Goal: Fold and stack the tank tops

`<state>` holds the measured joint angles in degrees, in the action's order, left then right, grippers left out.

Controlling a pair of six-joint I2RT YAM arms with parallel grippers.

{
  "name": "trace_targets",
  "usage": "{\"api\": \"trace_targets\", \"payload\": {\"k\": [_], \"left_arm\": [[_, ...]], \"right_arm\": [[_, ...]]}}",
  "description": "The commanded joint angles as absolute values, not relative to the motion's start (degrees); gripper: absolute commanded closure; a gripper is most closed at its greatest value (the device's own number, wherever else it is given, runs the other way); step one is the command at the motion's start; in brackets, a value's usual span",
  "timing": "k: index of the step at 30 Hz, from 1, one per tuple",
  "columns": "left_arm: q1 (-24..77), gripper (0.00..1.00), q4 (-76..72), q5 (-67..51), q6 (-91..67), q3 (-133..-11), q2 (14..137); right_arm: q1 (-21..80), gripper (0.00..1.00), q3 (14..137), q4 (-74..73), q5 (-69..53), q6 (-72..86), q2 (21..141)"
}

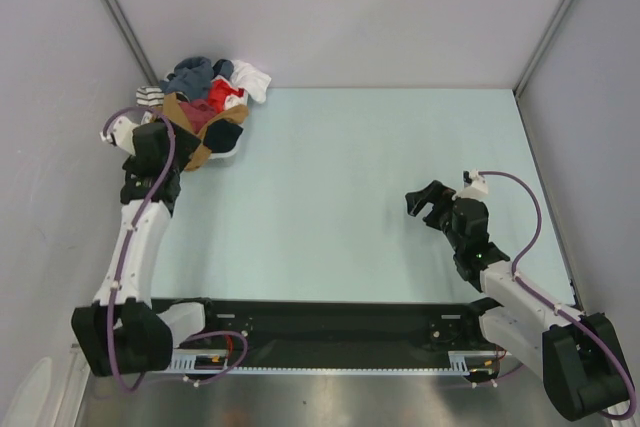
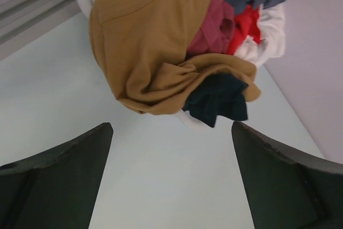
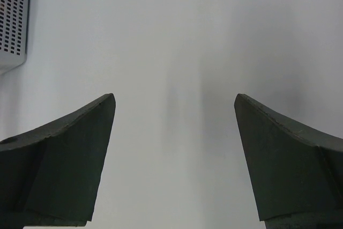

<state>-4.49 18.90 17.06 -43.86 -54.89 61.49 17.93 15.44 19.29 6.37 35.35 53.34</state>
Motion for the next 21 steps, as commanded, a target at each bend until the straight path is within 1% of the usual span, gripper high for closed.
{"api": "trace_targets", "payload": {"k": [1,5,6,10,13,14,16,18,19,20,21], "left_arm": [[-6.9,0.00,24.0,18.2,-45.0,-59.6,67.1],[-8.1,0.00,22.8,19.1,-45.0,-62.7,74.8],[-8.4,0.00,23.1,19.6,-45.1,-63.4,78.4],[-10.1,0.02,27.8,21.0,-49.3,-69.5,87.8],[-11.1,0.11,28.6,20.8,-49.6,-73.3,93.4],[-11.1,0.21,28.6,21.2,-49.2,-74.2,94.3],[-11.3,0.35,28.6,20.4,-47.5,-77.4,95.8],[-11.2,0.63,30.7,21.2,-44.7,-80.2,94.4],[-11.2,0.85,31.3,23.1,-44.4,-81.5,93.1],[-11.1,1.00,31.6,24.3,-44.7,-81.8,91.4],[-11.1,1.00,31.2,25.2,-44.7,-82.2,87.8]], "right_arm": [[18.1,0.02,16.7,20.2,5.7,35.0,52.5],[18.1,0.02,16.7,20.1,5.4,35.2,52.6],[18.1,0.02,16.7,20.1,5.5,35.2,52.5],[18.0,0.02,16.8,20.1,4.9,35.3,52.3],[17.9,0.02,16.7,20.0,4.7,35.3,51.9],[17.9,0.02,16.7,19.9,4.7,35.4,51.9],[17.9,0.02,16.6,20.0,4.5,35.6,51.9],[17.8,0.02,16.7,20.1,4.2,35.7,52.1],[17.8,0.02,16.8,20.1,4.1,35.8,52.3],[17.8,0.02,16.8,20.3,4.0,35.9,52.4],[17.8,0.02,16.8,20.7,3.5,35.9,52.6]]}}
